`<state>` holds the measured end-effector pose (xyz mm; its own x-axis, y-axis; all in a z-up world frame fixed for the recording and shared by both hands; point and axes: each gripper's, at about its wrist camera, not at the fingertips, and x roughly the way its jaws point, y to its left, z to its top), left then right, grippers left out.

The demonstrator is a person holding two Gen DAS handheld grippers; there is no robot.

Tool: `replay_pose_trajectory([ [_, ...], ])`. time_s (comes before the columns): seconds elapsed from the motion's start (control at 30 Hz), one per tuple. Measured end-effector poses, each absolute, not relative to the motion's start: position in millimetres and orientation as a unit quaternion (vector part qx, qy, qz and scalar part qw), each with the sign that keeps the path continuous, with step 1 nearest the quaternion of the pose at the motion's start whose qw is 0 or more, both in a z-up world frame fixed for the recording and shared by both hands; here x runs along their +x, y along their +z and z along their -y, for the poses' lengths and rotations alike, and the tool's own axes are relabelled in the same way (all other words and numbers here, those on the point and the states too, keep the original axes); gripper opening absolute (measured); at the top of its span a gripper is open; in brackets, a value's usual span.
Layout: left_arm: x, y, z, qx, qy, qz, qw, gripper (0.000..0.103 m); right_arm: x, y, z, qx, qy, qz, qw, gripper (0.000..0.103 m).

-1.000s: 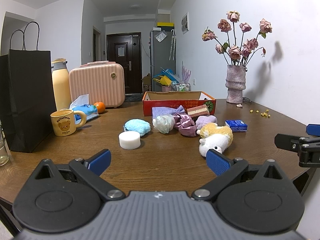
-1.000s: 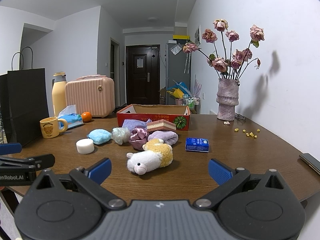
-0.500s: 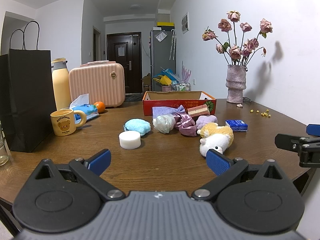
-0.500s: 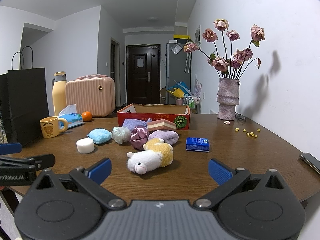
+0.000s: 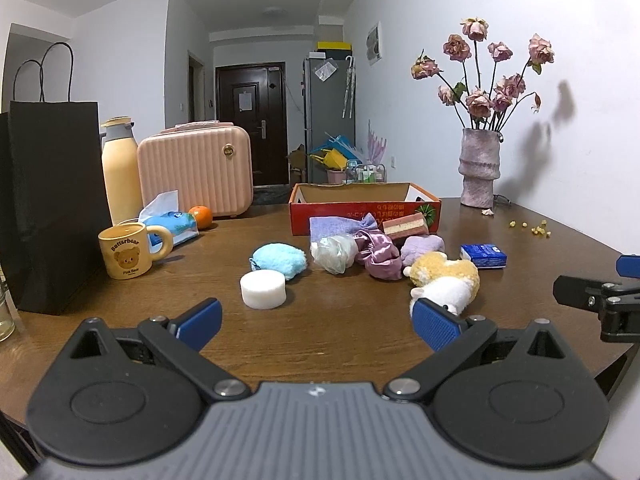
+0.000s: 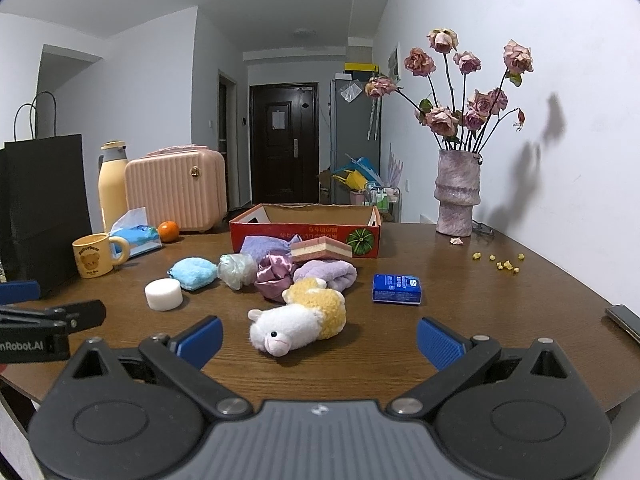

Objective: Organize soft objects
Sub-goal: 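Move the right tool to the plush sheep and close on it while the left tool approaches the white sponge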

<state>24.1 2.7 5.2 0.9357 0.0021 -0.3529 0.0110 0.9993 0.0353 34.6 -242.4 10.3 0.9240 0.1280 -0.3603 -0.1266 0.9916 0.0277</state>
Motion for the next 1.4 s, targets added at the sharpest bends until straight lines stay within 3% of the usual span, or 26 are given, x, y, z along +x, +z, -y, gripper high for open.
replay_pose_trajectory([
  [1.4, 114, -13, -16, 0.005, 0.002, -0.229, 0.973, 0.103, 133, -5, 223, -0.008, 0.078, -0.246, 0.966, 0.103],
])
